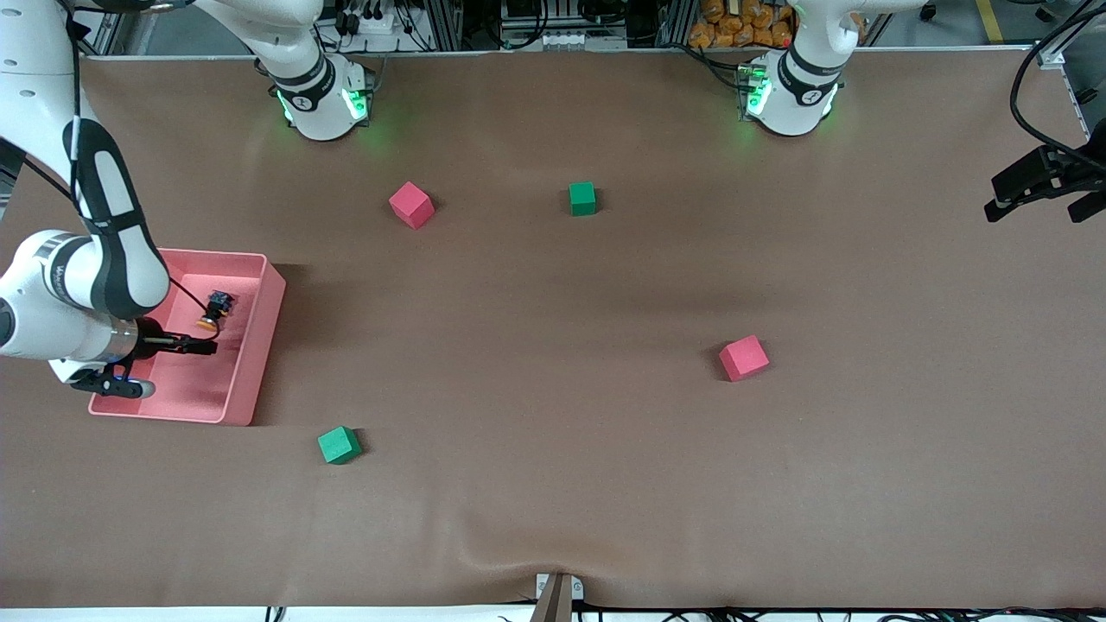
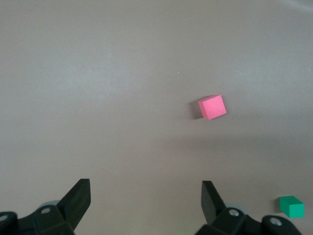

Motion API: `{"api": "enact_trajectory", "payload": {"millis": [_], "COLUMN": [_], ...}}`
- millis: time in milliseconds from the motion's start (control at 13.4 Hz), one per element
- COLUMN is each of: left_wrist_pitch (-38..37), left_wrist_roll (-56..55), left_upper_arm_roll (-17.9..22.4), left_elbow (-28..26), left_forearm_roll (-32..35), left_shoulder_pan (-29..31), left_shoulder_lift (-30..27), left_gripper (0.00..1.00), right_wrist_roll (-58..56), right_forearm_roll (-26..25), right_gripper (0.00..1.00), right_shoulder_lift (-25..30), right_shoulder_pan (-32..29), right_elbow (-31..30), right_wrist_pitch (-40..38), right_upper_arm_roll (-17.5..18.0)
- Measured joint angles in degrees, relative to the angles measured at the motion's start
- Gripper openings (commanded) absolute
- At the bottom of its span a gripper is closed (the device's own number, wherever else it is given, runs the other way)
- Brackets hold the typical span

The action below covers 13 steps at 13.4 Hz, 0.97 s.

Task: Place and upright button with both arms
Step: 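Lower the right gripper into the tray and close on the button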

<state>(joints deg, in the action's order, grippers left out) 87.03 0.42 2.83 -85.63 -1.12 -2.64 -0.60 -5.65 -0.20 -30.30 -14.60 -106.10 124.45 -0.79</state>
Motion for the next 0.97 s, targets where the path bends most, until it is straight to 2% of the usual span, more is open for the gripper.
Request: {"api": "enact_trajectory", "payload": {"millis": [967], "left_wrist_pitch": [-0.02], "left_wrist_roll": [0.0], "left_upper_arm_roll": [-0.05], "left_elbow": [0.0], "left_forearm_roll": [0.0], "left_shoulder_pan": [-0.03], "left_shoulder_lift": [0.39], "left_gripper": [1.0], "right_wrist_roll": [0.0], "right_forearm_roll": [-0.3], "right_gripper": [1.0], "right_shoulder_lift": [-0.16], "right_shoulder_pan": [0.18], "right_elbow": [-1.26], "right_wrist_pitch": [-0.18], "right_upper_arm_roll": [0.26]}}
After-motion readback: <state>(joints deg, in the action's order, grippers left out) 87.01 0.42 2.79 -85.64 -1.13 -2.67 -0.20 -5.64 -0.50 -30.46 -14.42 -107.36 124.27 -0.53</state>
